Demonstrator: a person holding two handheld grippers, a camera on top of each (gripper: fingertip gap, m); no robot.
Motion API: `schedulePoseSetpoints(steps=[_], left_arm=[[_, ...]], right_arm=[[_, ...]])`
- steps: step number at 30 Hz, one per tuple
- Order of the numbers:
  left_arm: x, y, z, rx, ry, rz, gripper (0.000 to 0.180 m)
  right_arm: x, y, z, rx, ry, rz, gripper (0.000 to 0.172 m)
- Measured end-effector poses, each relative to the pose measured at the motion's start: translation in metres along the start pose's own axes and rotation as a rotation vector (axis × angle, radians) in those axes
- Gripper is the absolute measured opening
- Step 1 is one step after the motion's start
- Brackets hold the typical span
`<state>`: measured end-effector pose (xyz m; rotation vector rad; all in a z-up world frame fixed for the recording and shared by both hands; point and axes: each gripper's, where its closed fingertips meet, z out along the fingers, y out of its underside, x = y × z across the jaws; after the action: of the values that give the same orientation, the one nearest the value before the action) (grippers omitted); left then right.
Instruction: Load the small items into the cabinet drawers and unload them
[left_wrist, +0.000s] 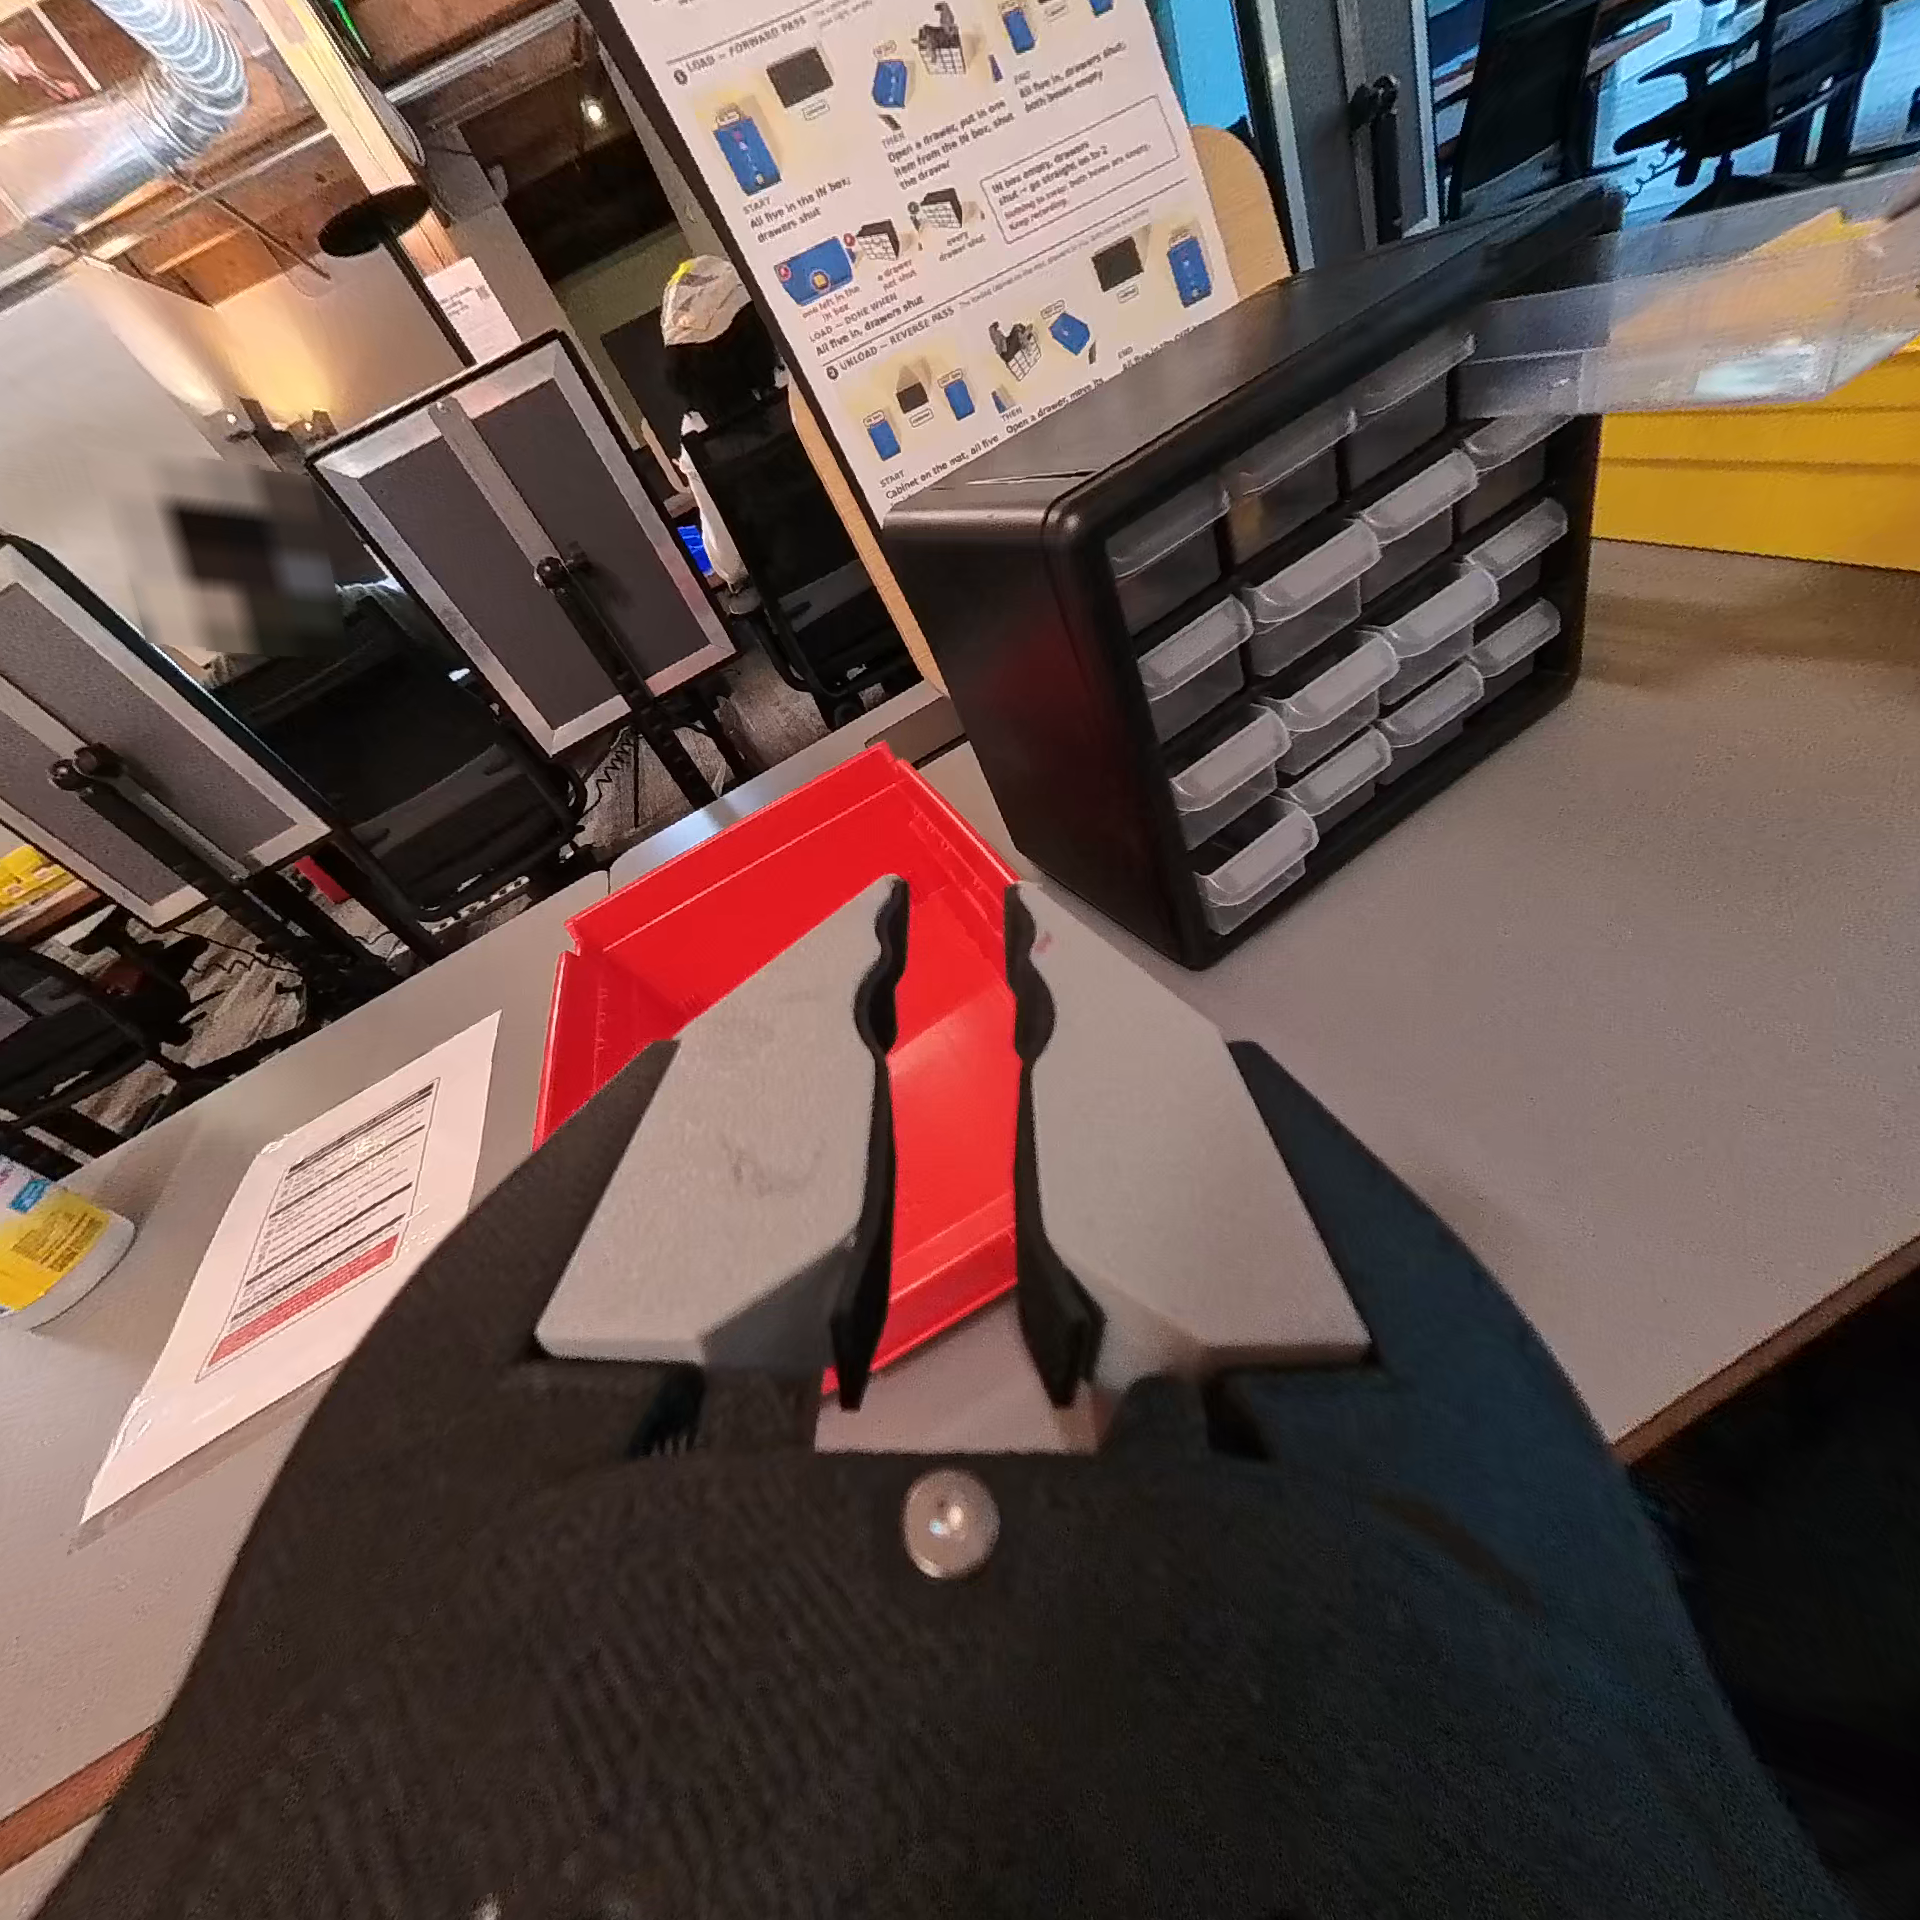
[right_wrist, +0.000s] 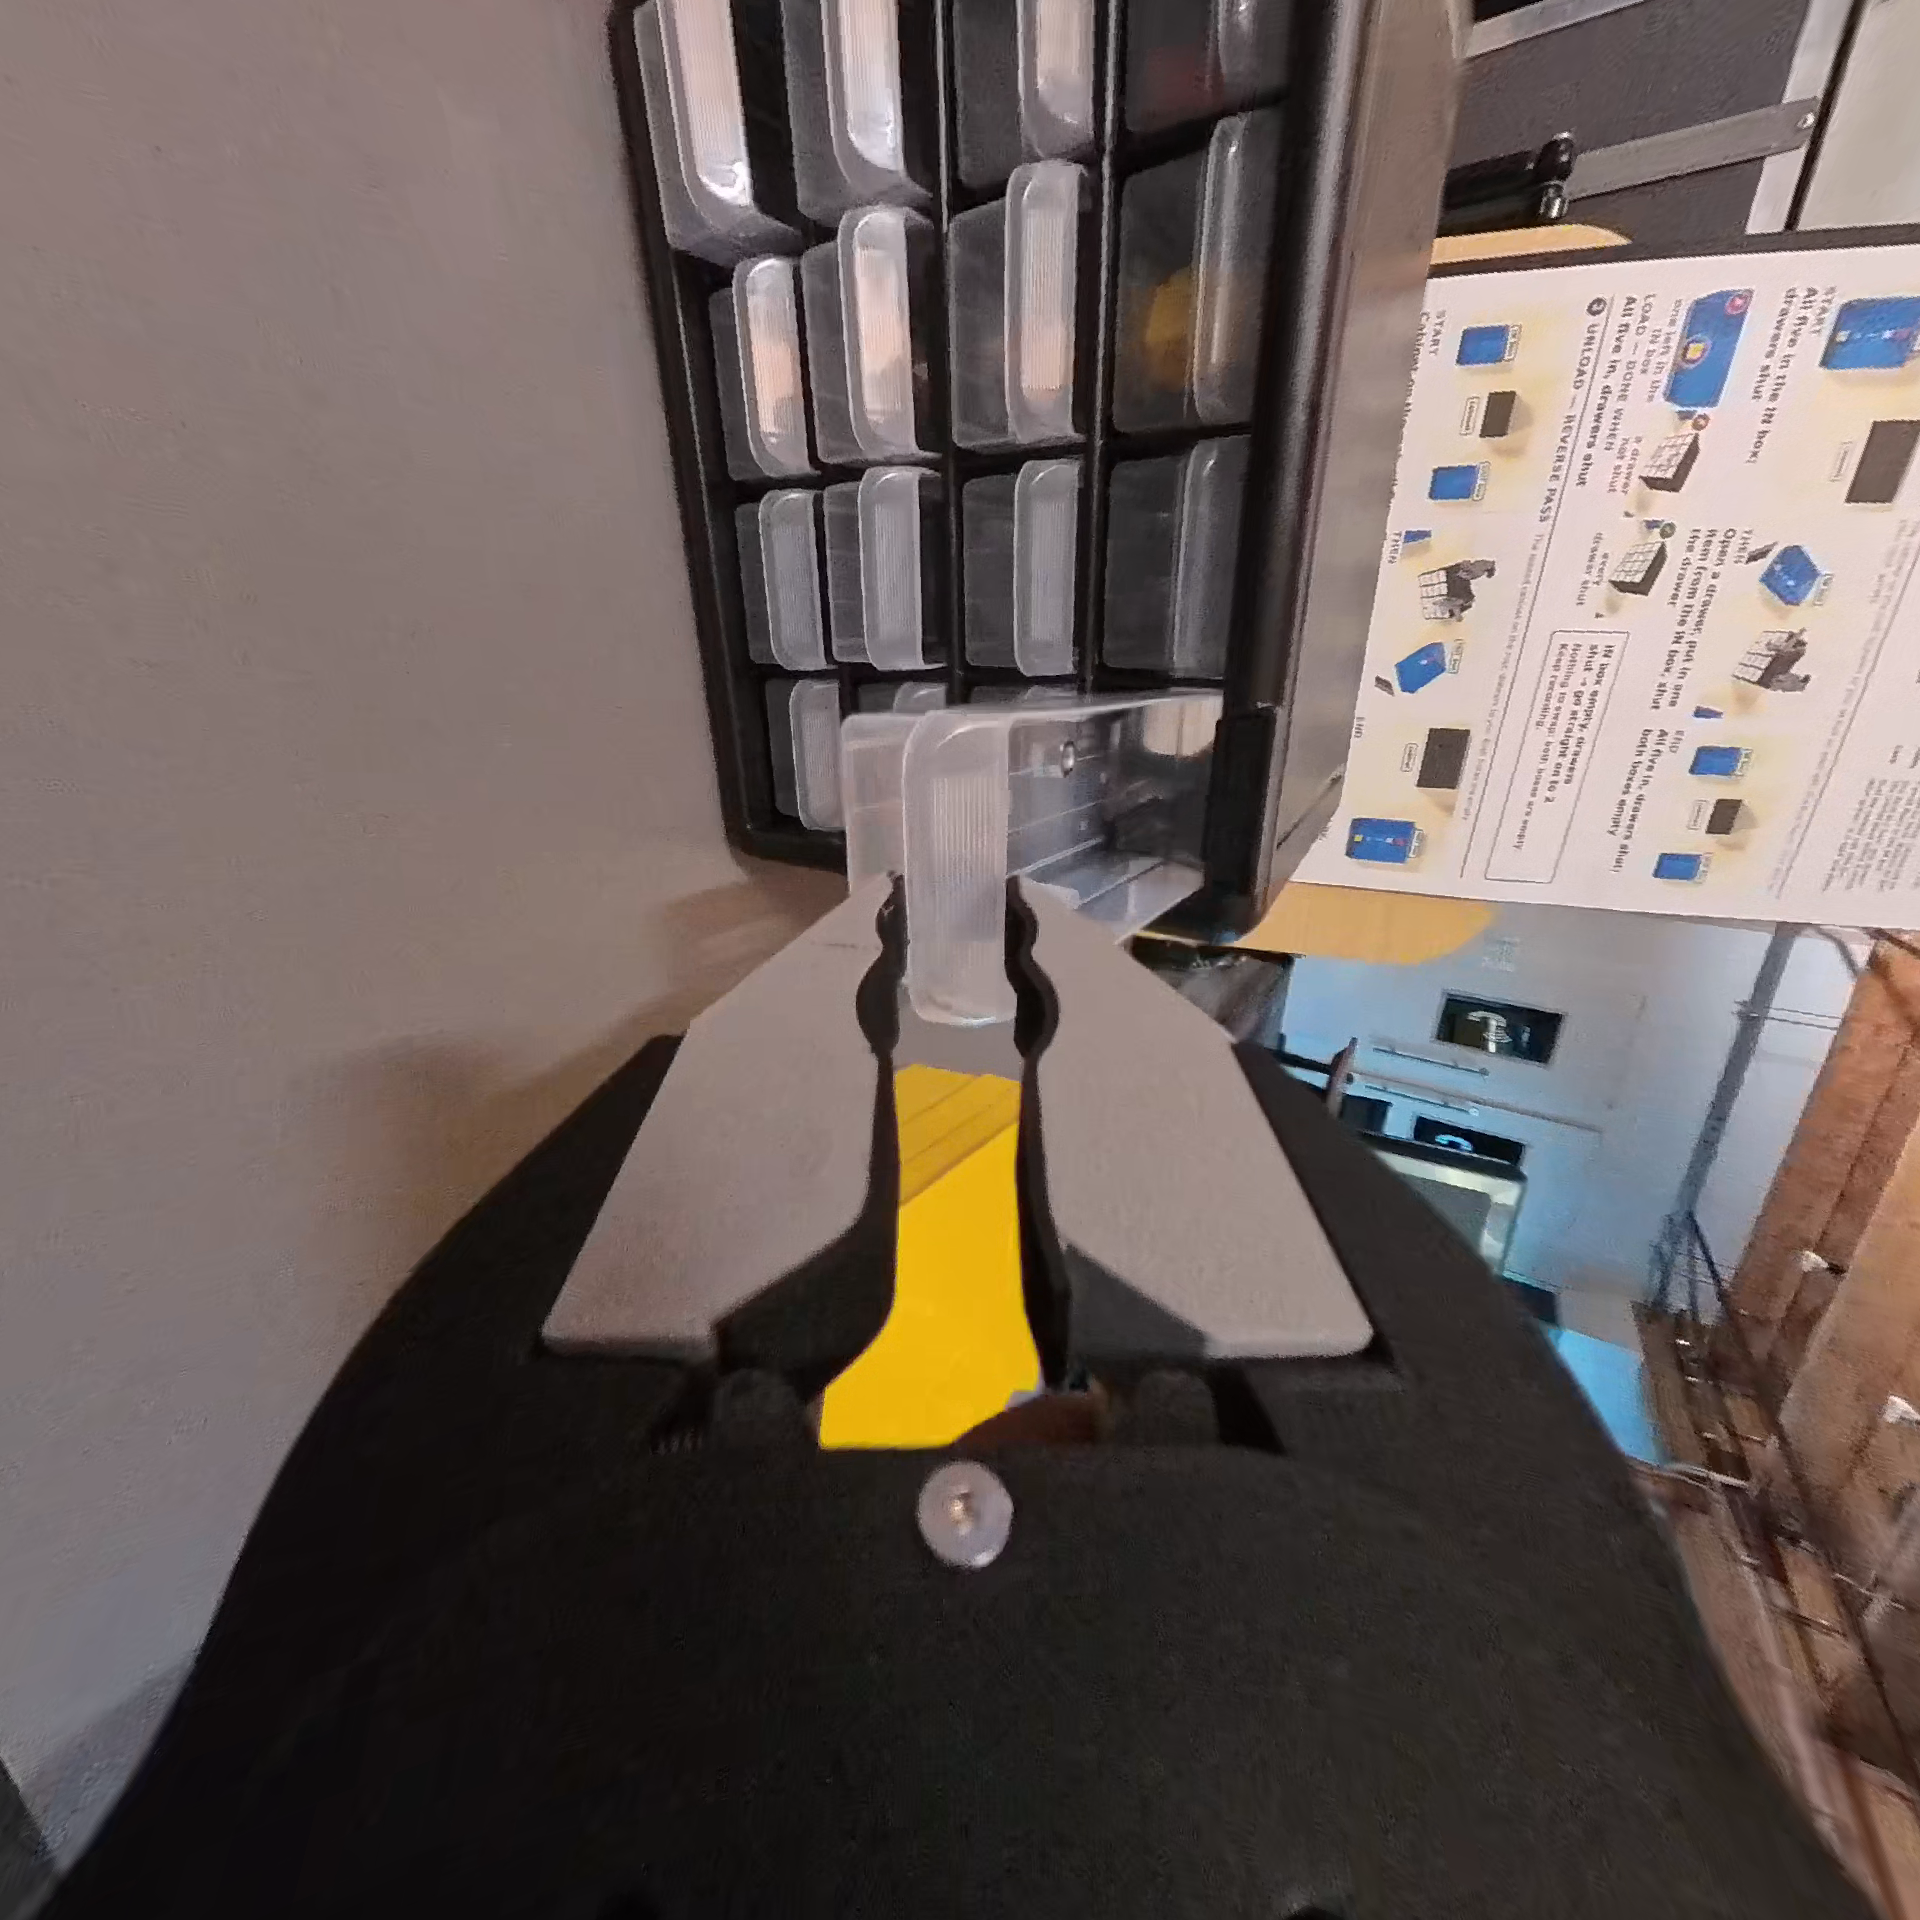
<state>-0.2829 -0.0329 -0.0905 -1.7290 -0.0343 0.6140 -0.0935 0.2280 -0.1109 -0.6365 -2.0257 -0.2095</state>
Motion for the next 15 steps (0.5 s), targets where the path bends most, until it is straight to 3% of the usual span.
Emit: schedulePoseSetpoints(steps=[1, 6, 15], left_arm=[[0.001, 0.000, 0.001, -0.001, 0.002, 0.002, 0.016], [0.002, 0.000, 0.001, -0.002, 0.004, 0.006, 0.015], [0.002, 0.000, 0.000, -0.002, 0.004, 0.003, 0.016]], right_arm=[[-0.002, 0.003, 0.002, -0.024, 0.009, -0.033, 0.015], [-0.001, -0.001, -0.005, 0.024, 0.011, 0.023, 0.015], [-0.015, 0.004, -0.004, -0.030, 0.102, -0.038, 0.015]])
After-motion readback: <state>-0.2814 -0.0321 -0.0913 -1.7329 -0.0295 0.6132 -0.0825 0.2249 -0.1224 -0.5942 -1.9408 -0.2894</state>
